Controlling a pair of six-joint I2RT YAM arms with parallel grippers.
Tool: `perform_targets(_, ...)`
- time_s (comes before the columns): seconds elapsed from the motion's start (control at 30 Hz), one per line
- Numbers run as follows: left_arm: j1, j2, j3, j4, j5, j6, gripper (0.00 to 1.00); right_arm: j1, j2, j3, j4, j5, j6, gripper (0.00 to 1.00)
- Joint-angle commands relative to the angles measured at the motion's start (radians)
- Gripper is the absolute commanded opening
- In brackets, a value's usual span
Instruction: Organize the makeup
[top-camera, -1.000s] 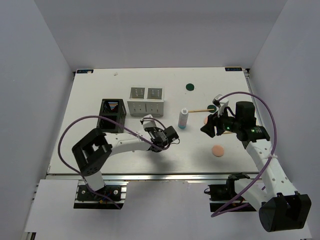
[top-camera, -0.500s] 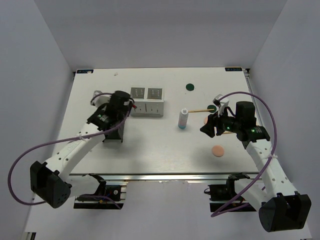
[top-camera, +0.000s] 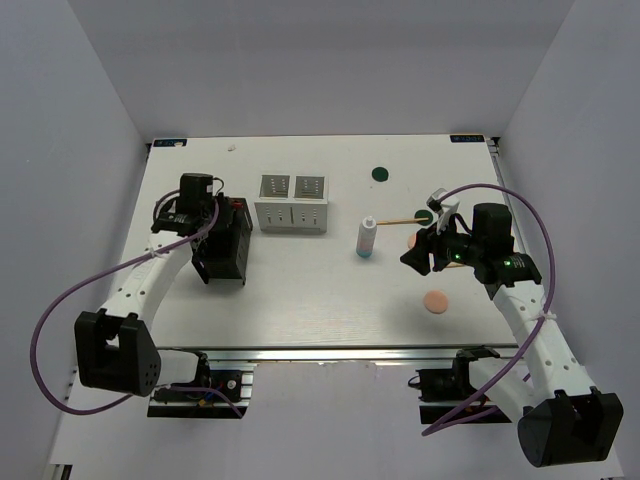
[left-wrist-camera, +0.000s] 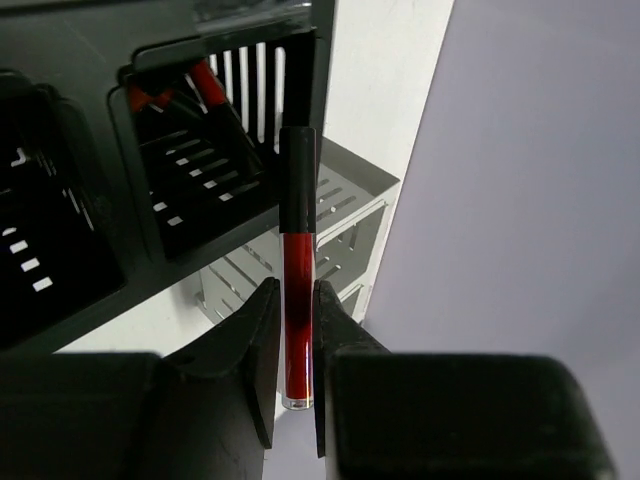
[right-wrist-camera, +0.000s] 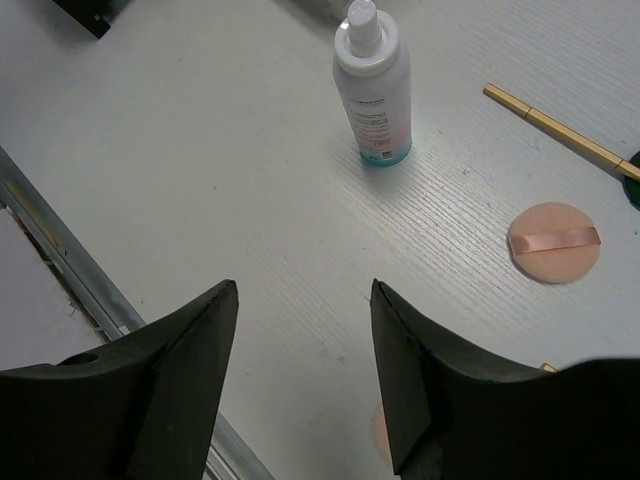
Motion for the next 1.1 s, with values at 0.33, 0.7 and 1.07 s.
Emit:
perform_targets(0.33, 0.041, 0.019, -0.056, -0.091, 0.138, -0.173, 0.06, -0.008, -0.011, 0.036, 0.035, 0.007, 0.013, 0.65)
perform_targets(0.7, 0.049, -0.004, -0.009, -0.016, 0.165, -0.131, 0.52, -0.014, -0.008, 0.054, 0.029, 0.051, -0.014, 0.7)
perform_targets(1.07, 0.048, -0.204, -0.114, 0.535, 0.368, 0.345, 0.0, -0.089, 0.149, 0.063, 0.017, 0.312, 0.024, 0.17)
